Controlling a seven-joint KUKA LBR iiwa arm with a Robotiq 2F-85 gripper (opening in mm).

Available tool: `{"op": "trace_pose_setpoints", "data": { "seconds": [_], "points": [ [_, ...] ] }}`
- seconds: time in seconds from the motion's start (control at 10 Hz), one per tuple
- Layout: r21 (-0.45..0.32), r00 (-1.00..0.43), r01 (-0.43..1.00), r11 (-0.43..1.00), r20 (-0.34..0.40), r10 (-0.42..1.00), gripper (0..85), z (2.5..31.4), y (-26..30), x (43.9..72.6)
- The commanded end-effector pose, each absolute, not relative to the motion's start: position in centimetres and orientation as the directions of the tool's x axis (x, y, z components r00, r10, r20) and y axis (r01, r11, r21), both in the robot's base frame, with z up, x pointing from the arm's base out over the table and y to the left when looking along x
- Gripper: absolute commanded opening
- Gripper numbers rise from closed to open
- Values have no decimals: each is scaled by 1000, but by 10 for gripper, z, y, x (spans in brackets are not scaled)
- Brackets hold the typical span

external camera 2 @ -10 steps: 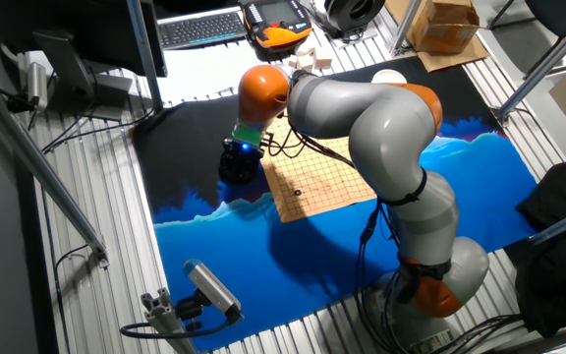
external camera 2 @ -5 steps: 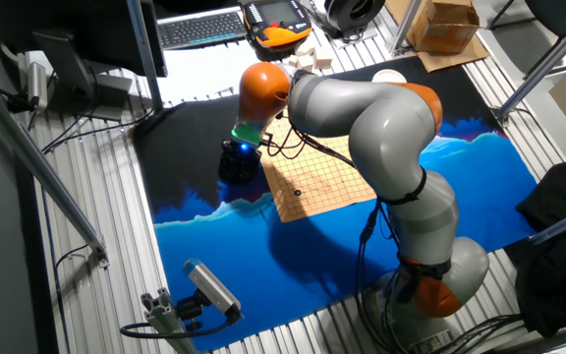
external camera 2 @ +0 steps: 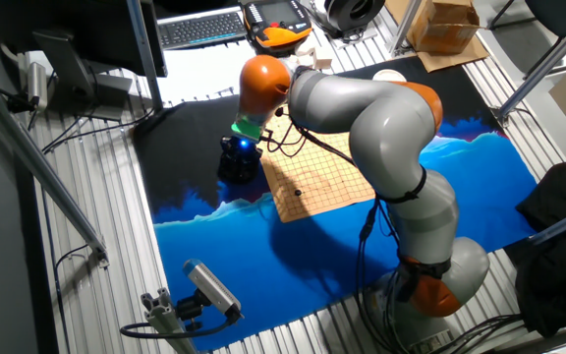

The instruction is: Play the first move as black on the 3-4 point in the upper right corner of the Go board

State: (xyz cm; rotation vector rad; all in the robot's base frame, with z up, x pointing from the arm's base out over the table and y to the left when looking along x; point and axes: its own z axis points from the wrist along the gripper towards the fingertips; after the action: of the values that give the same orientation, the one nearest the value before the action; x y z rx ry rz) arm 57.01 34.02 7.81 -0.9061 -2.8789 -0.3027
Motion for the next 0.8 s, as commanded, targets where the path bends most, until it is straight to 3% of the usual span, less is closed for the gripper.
{"op": "trace_pose_setpoints", "data": {
  "seconds": [0.0, 0.7],
  "points": [
    [158, -814, 579, 800, 159, 558, 340, 77, 342, 569],
    [163, -815, 580, 799, 145, 562, 340, 67, 350, 566]
  ]
}}
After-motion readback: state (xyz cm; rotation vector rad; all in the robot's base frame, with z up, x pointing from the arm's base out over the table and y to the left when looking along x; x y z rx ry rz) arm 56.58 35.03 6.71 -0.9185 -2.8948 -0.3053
